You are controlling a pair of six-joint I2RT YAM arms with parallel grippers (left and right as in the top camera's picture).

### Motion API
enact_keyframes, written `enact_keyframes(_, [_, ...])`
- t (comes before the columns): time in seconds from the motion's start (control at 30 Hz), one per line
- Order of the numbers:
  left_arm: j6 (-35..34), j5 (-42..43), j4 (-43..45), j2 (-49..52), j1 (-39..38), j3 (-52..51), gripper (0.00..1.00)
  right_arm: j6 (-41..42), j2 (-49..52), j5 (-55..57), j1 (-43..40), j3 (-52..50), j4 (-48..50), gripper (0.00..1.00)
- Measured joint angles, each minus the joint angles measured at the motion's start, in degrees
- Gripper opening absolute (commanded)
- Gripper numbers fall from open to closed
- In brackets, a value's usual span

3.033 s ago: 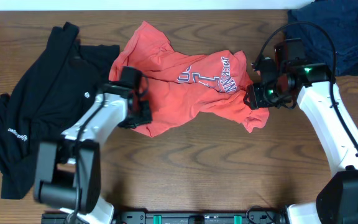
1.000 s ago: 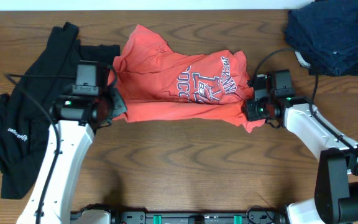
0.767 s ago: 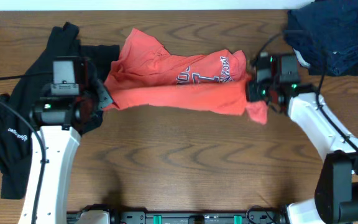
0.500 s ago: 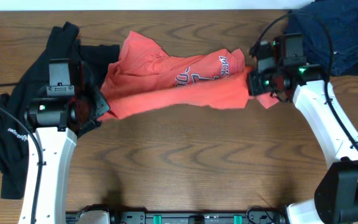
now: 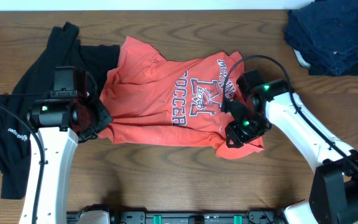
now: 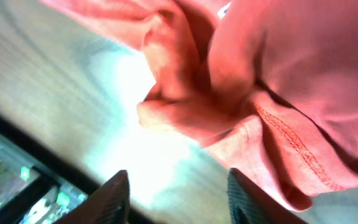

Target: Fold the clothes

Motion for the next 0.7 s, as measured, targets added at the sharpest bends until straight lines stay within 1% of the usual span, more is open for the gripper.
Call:
enact_keyframes(0.03, [0.0, 0.02, 0.28, 0.0, 0.0, -0.02, 0.06, -0.33, 0.0, -0.15, -0.13, 1.29, -0.72, 0.65])
enact_keyframes(0.07, [-0.02, 0.04, 0.57, 0.0, 0.0, -0.04, 0.06, -0.35, 0.0, -0.33, -0.37, 2.69, -0.96, 0.7])
enact_keyframes(0.13, [-0.2, 0.09, 1.22, 0.0, 0.0, -0.07, 0.06, -0.94, 0.0, -0.72, -1.16, 6.56, -0.17, 0.72])
enact_keyframes(0.23, [-0.22, 0.17, 2.38, 0.0, 0.0, -0.09, 0.06, -1.03, -0.07, -0.5, -2.75, 9.75, 4.59, 0.72])
enact_keyframes(0.3, [-0.24, 0.17, 3.69, 0.0, 0.0, -0.11, 0.06, -1.03, -0.04, 0.35, -3.96, 9.88, 8.59, 0.7])
enact_keyframes(0.37, [-0.37, 0.17, 4.5, 0.0, 0.0, -0.13, 0.06, -1.07, 0.2, 0.81, -5.03, 9.64, 10.51, 0.65])
enact_keyframes(0.43, [-0.5, 0.17, 4.92, 0.0, 0.0, -0.13, 0.06, -1.09, 0.66, 0.94, -5.35, 9.18, 10.58, 0.61])
enact_keyframes(0.47, [-0.61, 0.17, 5.05, 0.0, 0.0, -0.13, 0.06, -1.05, 1.05, 0.92, -5.29, 8.74, 9.97, 0.61])
enact_keyframes(0.5, [-0.63, 0.17, 5.09, 0.0, 0.0, -0.13, 0.06, -1.07, 1.51, 0.92, -5.03, 8.04, 9.05, 0.66])
enact_keyframes(0.57, [-0.63, 0.17, 5.09, 0.02, 0.0, -0.13, 0.06, -1.11, 2.12, 0.85, -4.63, 6.75, 7.85, 0.72])
enact_keyframes(0.6, [-0.63, 0.15, 5.11, 0.15, 0.0, -0.13, 0.06, -1.49, 2.32, 0.7, -4.31, 6.08, 6.99, 0.74])
enact_keyframes(0.7, [-0.63, 0.09, 5.16, 1.14, 0.0, -0.13, 0.06, -3.06, 2.47, -1.11, -3.08, 4.59, 3.82, 0.74])
